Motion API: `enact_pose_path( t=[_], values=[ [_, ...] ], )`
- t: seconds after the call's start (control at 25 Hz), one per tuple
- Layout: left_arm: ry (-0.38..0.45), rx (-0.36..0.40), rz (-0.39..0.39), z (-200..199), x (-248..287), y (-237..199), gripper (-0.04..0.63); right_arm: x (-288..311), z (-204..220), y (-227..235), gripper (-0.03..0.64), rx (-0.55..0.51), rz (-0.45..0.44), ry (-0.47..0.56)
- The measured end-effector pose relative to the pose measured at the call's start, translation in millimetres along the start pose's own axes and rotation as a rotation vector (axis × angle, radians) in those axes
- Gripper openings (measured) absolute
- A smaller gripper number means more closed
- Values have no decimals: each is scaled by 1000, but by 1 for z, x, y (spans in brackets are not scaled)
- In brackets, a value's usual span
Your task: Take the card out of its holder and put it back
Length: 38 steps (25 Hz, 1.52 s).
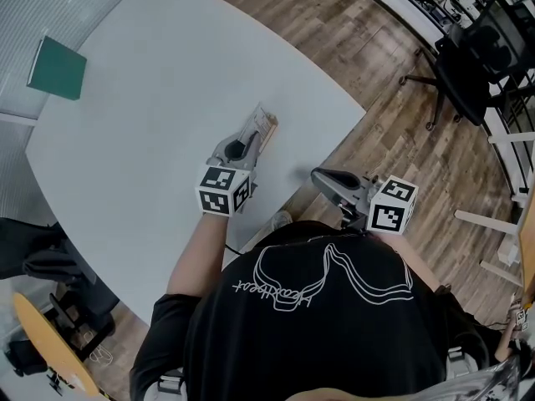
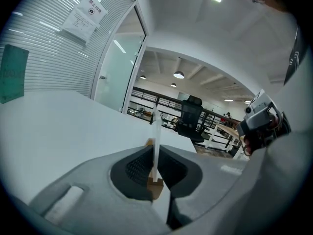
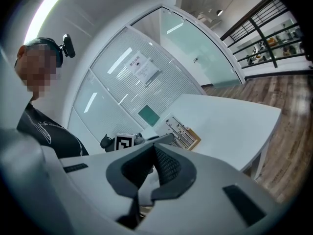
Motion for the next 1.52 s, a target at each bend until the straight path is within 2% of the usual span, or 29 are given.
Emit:
enact_pose_path(
  t=[0.52, 0.8, 1.28, 1.52],
  values=[
    [9, 1, -33, -8, -5, 2, 26, -2, -3, -2, 9, -1, -16, 17],
    [40, 20, -61, -21, -15, 5, 26, -14, 0, -8, 9, 2, -29, 26],
    [70, 57, -164, -53, -38, 14, 25, -51, -20, -23, 9, 39, -69, 105],
    [107, 41, -221, -64, -59, 25, 26, -58, -22, -30, 9, 54, -84, 130]
  ],
)
Point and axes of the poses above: the fingertips, and each gripper's own axes: x forward along the fingers, y to its right, z out of its underside, the point moved 2 cm from there along -x, backward along the fingers, and after that the axes turned 13 degrees about -z, right-handed, at the moved point
